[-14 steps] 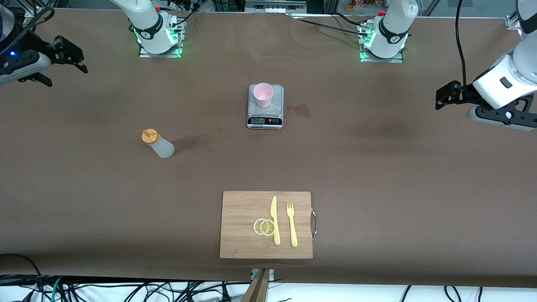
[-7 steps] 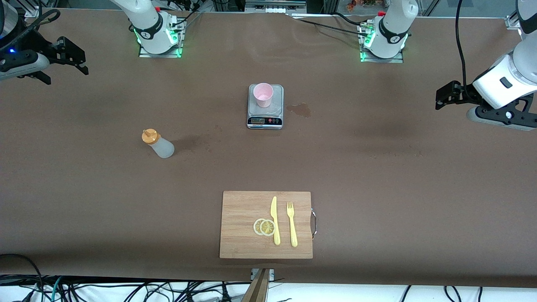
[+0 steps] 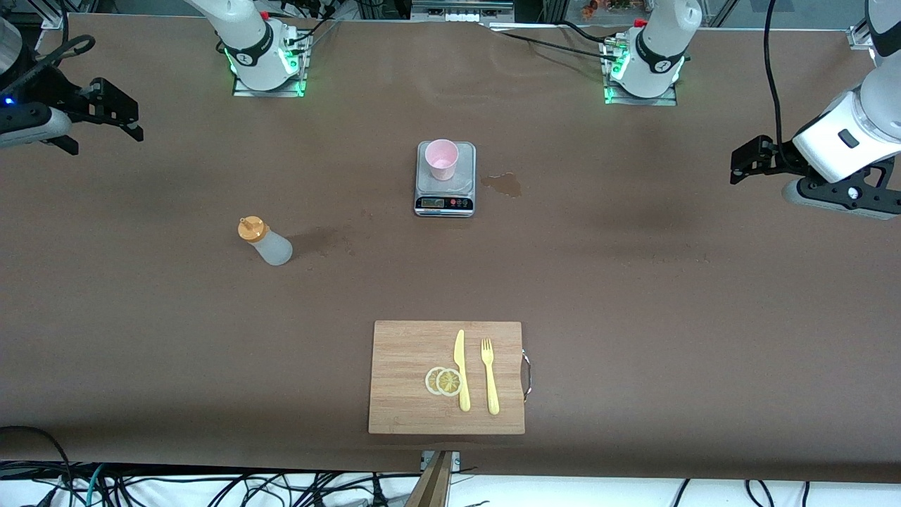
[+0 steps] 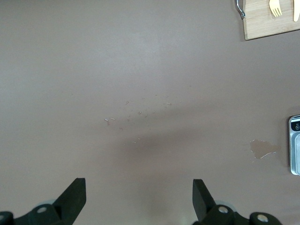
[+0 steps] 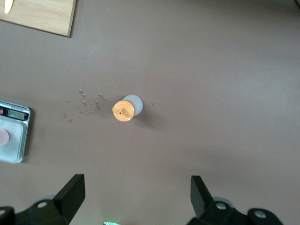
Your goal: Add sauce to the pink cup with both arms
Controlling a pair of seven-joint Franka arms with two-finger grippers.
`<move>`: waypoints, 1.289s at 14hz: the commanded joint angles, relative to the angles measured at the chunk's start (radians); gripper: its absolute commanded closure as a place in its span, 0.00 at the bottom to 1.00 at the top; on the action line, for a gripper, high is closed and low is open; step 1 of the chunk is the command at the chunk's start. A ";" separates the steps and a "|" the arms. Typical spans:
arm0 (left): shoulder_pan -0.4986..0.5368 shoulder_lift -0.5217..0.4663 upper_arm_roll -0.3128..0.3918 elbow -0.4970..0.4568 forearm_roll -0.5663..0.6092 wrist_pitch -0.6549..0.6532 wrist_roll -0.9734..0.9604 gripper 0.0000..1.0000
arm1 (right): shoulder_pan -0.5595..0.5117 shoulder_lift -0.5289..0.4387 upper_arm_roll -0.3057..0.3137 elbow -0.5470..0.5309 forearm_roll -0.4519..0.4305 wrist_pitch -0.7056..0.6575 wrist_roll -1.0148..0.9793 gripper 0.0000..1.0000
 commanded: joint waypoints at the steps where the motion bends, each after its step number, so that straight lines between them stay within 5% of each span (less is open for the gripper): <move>1: 0.000 0.014 -0.001 0.033 -0.025 -0.020 -0.002 0.00 | 0.003 0.004 0.006 0.033 -0.013 -0.028 0.049 0.00; 18: 0.000 0.014 -0.001 0.033 -0.025 -0.020 -0.002 0.00 | -0.009 0.002 -0.012 0.091 -0.029 -0.099 0.062 0.00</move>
